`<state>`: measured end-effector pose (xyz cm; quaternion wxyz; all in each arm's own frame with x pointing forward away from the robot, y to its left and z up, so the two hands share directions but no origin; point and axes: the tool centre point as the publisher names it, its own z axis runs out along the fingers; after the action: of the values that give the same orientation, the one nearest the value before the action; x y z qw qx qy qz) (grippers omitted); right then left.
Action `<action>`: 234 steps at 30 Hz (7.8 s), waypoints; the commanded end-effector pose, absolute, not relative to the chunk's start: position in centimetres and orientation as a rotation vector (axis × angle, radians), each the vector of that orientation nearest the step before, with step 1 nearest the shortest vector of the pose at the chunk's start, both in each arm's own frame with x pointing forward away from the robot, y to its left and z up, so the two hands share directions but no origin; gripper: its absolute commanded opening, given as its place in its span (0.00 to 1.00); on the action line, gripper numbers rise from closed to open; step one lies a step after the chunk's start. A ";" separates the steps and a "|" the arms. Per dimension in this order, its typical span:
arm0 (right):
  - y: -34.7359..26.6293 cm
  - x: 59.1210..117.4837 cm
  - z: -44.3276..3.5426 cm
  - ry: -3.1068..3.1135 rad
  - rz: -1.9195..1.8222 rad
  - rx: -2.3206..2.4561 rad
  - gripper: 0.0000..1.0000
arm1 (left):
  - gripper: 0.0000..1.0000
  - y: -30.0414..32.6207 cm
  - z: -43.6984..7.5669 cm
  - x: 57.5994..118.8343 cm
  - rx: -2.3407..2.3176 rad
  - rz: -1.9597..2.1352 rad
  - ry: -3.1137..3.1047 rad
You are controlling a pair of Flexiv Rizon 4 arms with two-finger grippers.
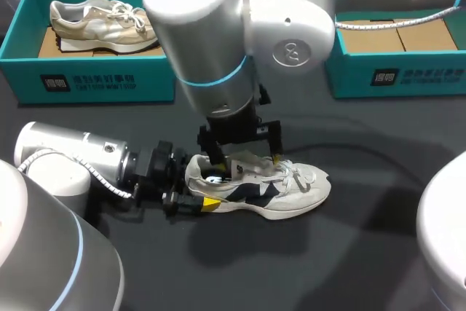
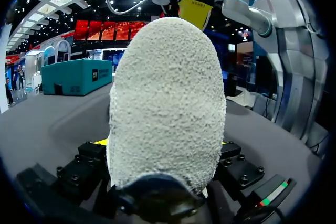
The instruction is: Take the shoe out of the shoebox, open the shoe tongue, remove and reinsert the insole, then place the shoe into the shoebox
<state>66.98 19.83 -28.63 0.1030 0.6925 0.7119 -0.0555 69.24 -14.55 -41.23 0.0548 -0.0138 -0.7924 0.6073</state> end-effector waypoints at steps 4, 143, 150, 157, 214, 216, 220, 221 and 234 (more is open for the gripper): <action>21.5 65.6 -28.8 2.018 -0.166 2.033 1.00 | 0.00 -14.6 -41.3 69.1 -0.041 1.845 -2.407; 10.8 68.0 -31.9 1.689 -0.142 2.469 0.00 | 0.00 -14.6 -41.3 69.1 -0.041 1.845 -2.407; 9.3 68.6 -33.0 1.738 -0.144 2.452 0.00 | 0.00 -14.6 -41.3 69.1 -0.041 1.845 -2.407; 8.8 68.8 -33.9 1.750 -0.160 2.412 0.13 | 0.00 -14.6 -41.3 69.1 -0.041 1.845 -2.407; 17.9 67.8 -21.5 2.744 0.129 0.690 0.00 | 0.00 -14.6 -41.3 69.1 -0.041 1.845 -2.407; 17.9 67.8 -21.5 2.744 0.129 0.690 0.00 | 0.00 -14.6 -41.3 69.1 -0.041 1.845 -2.407; 17.9 67.8 -21.5 2.744 0.129 0.690 0.00 | 0.00 -14.6 -41.3 69.1 -0.041 1.845 -2.407; 17.9 67.8 -21.5 2.744 0.129 0.690 0.00 | 0.00 -14.6 -41.3 69.1 -0.041 1.845 -2.407; 20.4 67.9 -23.7 2.868 0.217 0.294 0.00 | 0.00 -14.6 -41.3 69.1 -0.041 1.845 -2.407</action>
<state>67.48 20.66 -22.09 0.1606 0.2045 0.9654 0.0175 69.22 -14.59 -41.22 0.0547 -0.0137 -0.7925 0.6072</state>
